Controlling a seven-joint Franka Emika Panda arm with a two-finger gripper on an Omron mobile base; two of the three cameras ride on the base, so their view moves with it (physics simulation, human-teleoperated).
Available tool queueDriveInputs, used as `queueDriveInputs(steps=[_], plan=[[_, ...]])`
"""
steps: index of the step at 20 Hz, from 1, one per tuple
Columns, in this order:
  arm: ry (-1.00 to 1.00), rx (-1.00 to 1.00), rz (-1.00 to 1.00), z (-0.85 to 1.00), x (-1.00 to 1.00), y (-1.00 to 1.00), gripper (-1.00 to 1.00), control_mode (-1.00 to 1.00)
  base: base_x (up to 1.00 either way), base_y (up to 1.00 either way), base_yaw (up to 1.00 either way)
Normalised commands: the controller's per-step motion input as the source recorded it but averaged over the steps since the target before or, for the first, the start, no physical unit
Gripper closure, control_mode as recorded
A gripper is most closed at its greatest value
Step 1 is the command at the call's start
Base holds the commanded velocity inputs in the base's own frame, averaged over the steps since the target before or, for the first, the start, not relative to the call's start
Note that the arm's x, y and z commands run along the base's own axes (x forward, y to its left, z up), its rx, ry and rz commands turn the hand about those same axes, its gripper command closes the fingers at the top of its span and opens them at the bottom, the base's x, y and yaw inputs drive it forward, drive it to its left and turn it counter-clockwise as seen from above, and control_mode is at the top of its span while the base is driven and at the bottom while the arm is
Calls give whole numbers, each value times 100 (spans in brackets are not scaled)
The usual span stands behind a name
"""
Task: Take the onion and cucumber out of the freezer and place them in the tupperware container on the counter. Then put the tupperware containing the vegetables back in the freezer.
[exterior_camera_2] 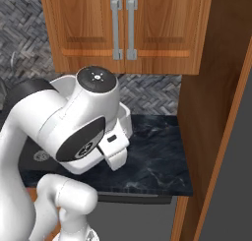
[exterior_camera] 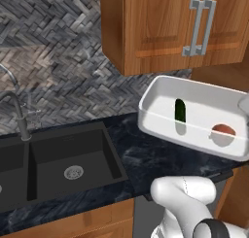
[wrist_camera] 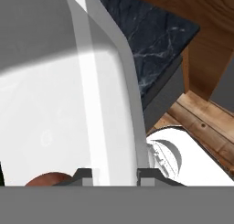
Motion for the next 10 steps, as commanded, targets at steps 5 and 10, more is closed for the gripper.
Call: queueDriveInputs(steps=[5, 10], plan=[[0, 0, -1, 0, -47, 0, 100, -100, 0, 0, 0], [0, 0, 0, 0, 0, 0, 100, 100, -65, 9, -3]])
